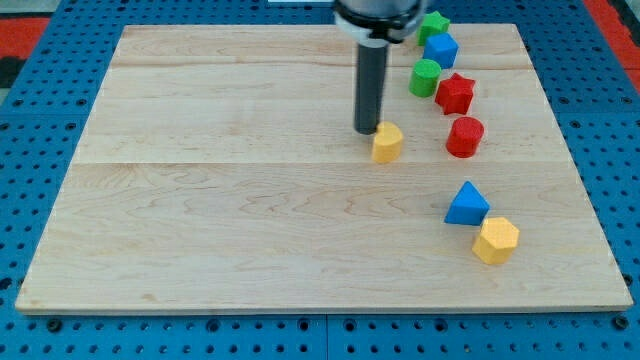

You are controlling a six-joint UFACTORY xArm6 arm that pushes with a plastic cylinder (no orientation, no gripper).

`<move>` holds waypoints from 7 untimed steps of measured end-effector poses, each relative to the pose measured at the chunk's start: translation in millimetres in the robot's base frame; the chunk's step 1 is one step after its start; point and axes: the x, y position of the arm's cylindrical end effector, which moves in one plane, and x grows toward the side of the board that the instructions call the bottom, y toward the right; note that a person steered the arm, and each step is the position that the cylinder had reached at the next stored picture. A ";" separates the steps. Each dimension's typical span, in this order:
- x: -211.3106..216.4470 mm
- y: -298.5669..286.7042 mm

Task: Slide yellow heart to the red circle

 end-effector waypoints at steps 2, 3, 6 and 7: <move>20.9 9.3; 26.0 8.9; 43.4 -4.3; 54.4 -17.5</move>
